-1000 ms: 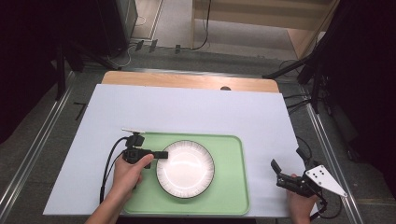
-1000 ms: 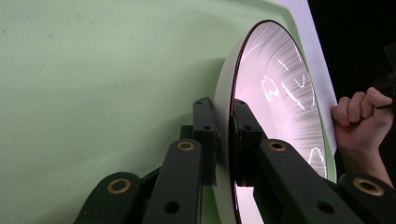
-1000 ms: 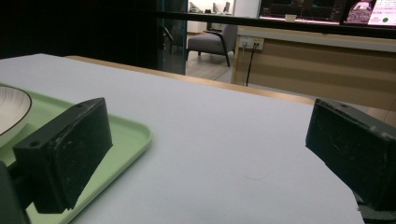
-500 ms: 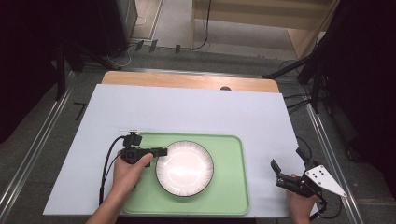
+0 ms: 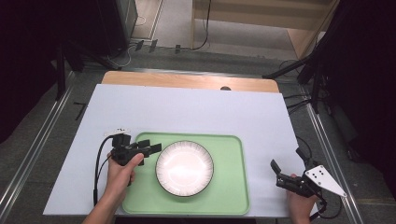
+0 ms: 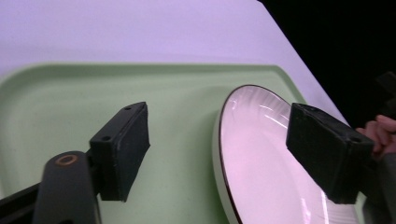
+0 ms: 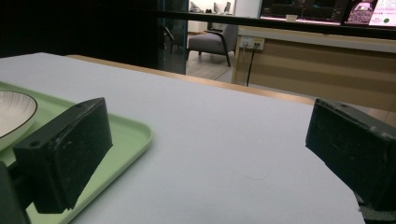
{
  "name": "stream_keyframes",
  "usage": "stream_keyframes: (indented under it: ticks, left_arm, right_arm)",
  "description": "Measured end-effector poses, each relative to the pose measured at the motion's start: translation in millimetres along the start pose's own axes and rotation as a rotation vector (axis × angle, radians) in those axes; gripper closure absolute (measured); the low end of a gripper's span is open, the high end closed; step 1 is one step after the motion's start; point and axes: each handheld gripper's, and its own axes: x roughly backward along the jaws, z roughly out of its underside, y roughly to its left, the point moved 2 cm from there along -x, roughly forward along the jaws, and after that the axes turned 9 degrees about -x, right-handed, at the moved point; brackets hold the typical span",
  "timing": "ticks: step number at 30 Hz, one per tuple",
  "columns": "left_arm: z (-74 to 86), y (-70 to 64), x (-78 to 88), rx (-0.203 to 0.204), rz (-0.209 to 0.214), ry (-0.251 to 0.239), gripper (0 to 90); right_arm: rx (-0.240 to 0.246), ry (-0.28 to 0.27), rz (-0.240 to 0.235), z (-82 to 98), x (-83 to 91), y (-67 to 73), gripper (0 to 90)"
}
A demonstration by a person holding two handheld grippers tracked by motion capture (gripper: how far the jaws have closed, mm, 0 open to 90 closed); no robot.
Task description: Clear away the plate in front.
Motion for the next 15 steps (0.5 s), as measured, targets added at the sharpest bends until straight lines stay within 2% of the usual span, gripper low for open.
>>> stream_keyframes:
  ticks: [1, 2, 3, 4, 5, 8, 12, 13, 15]
  left_arm:
    - [-0.2, -0.8, 0.4, 0.0, 0.019, -0.002, 12.6]
    - [-0.7, -3.6, 2.8, -0.043, 0.031, -0.005, 9.4]
    - [-1.1, -5.1, 3.6, -0.062, 0.051, -0.01, 5.9]
    - [-1.1, -5.1, 3.6, -0.062, 0.051, -0.01, 1.0]
    - [-2.2, -6.7, 6.8, -0.073, 0.069, -0.038, 0.2]
    - [-4.1, -7.5, 12.0, -0.087, 0.067, -0.077, 0.2]
    - [-4.3, -6.5, 17.1, -0.103, 0.061, -0.095, 0.0]
    - [-4.1, -5.9, 19.6, -0.119, 0.093, -0.093, 0.0]
    - [-3.9, -7.2, 22.6, -0.143, 0.079, -0.093, 0.0]
  right_arm:
    - [0.001, 0.0, 0.0, 0.0, -0.1, -0.1, 0.7]
    - [0.0, 0.0, 0.0, 0.0, -0.1, -0.1, 0.7]
    - [0.0, 0.0, 0.0, 0.0, -0.1, 0.0, 0.7]
    - [0.0, 0.0, 0.0, 0.0, -0.1, 0.0, 0.7]
    - [0.001, 0.001, 0.0, 0.0, -0.1, 0.1, 0.7]
    - [0.002, 0.001, 0.001, 0.0, 0.0, 0.2, 0.7]
    - [0.001, 0.001, 0.001, 0.1, -0.1, 0.2, 0.7]
    - [0.001, 0.001, 0.0, 0.1, 0.0, 0.3, 0.7]
    - [0.0, 0.001, 0.0, 0.1, -0.1, 0.3, 0.7]
